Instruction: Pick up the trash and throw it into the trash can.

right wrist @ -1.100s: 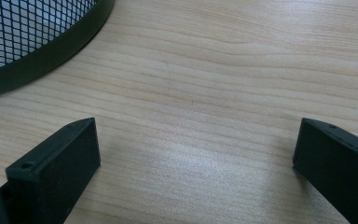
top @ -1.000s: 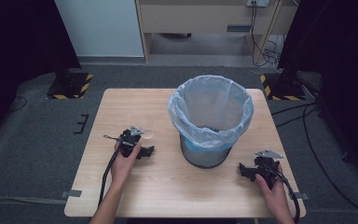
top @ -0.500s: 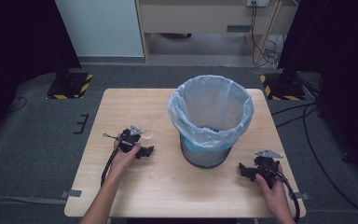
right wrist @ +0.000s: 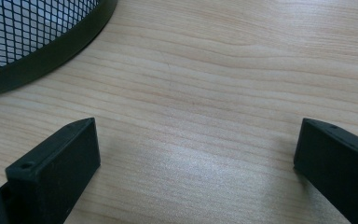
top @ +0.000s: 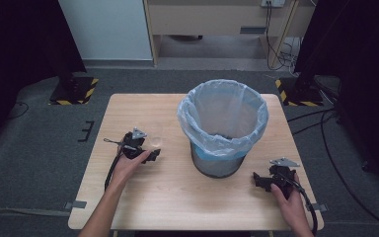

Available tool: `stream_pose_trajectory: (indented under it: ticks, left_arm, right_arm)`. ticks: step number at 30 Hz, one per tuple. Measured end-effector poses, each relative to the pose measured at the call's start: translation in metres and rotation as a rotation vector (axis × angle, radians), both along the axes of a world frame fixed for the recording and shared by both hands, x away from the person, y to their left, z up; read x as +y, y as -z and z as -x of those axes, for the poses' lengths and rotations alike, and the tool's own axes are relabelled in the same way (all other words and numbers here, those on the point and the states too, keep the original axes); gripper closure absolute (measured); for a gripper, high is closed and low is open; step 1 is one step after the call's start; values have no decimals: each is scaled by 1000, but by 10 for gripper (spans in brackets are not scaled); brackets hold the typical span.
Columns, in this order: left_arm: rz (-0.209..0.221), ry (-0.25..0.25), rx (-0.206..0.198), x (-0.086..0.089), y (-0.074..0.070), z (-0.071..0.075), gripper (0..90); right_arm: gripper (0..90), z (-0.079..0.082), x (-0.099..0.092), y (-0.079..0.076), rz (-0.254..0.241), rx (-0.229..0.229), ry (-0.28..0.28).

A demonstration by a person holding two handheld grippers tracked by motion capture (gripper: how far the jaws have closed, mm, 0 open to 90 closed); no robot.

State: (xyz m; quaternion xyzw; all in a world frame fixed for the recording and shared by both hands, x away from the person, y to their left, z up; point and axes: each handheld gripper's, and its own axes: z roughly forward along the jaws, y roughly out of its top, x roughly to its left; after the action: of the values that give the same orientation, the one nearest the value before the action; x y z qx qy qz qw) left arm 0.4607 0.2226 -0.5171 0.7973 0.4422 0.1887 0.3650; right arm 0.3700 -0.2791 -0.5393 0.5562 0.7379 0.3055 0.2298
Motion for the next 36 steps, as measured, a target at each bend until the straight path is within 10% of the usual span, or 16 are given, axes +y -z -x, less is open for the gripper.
stream_pose_trajectory:
  ticks: [27, 36]
  left_arm:
    - [26, -2, -97, -7, -12, -13, 58]
    - [88, -5, -176, -9, -13, -24, 281]
  right_arm:
    - [5, 0, 0, 0, -1, 1, -1]
    - [5, 0, 0, 0, -1, 1, -4]
